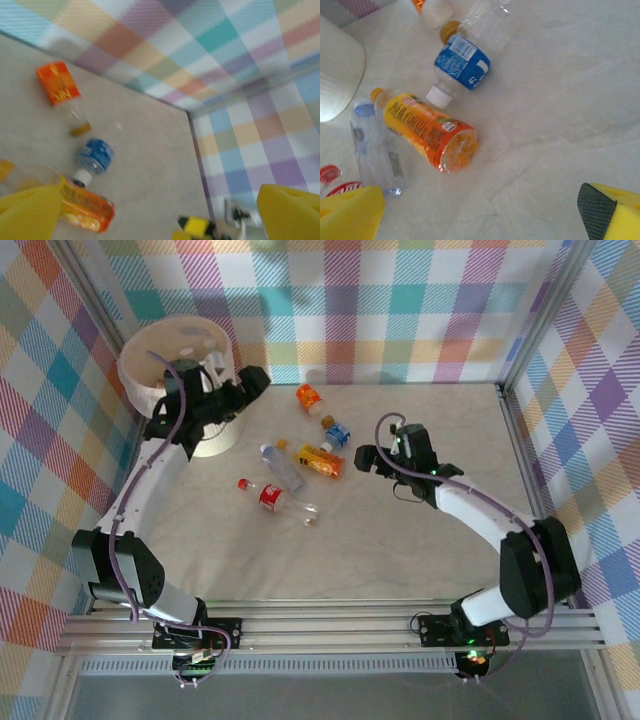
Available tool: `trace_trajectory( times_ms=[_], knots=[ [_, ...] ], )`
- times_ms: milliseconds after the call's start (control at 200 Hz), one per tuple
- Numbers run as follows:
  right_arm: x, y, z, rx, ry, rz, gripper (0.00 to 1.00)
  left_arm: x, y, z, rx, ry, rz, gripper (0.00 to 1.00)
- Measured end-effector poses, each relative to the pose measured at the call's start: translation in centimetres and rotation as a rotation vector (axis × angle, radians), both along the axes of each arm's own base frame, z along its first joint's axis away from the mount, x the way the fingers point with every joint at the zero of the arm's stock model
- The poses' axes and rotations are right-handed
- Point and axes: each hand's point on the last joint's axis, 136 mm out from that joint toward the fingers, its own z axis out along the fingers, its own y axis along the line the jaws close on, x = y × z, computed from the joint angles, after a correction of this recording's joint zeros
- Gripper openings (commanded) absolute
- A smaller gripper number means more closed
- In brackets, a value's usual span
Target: Put the plastic bottles in the bin
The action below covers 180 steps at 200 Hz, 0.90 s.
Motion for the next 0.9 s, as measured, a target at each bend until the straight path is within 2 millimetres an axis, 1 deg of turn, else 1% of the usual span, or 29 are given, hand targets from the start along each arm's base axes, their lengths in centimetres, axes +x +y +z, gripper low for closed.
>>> trace_trajectory(
  times_ms=[70,160,280,375,525,610,675,745,840,900],
  knots=[
    [1.4,-0.1,-0.4,0.025,0.044,-0.032,1.0,-1.7,-1.9,-0.6,0.018,-0.001,-0.068,1.0],
    [3.7,0.0,-0.9,0.068,0.092,-0.067,1.0,-3.8,-3.8,-0.4,0.051,-0.026,-0.134,1.0],
    [6.6,0.5,-2.0,0.117,0.15,-0.103,1.0,-5.7,-4.9,-0.3,0.07,-0.047,-0.165,1.0],
    [8.9,1.1,-2.9,0.152,0.2,-0.129,1.0,-6.0,-4.3,-1.7,0.083,-0.016,-0.127,1.0],
    [12.4,2.3,-4.0,0.201,0.249,-0.171,1.0,-6.0,-3.0,-5.9,0.099,0.099,-0.037,1.0],
    [13.6,2.6,-4.5,0.218,0.269,-0.203,0.99,-6.1,-2.2,-7.7,0.11,0.158,0.016,1.0],
    [14.4,2.8,-5.0,0.229,0.283,-0.228,0.97,-6.4,-1.5,-8.2,0.117,0.167,0.054,1.0],
    [15.3,3.0,-5.4,0.237,0.295,-0.248,0.95,-7.0,-0.7,-8.4,0.123,0.156,0.086,1.0],
    [16.7,3.2,-6.0,0.245,0.293,-0.276,0.92,-8.0,0.0,-8.0,0.135,0.112,0.103,1.0],
    [17.1,3.0,-6.7,0.243,0.299,-0.299,0.91,-8.3,0.4,-7.7,0.146,0.091,0.112,1.0]
  ],
)
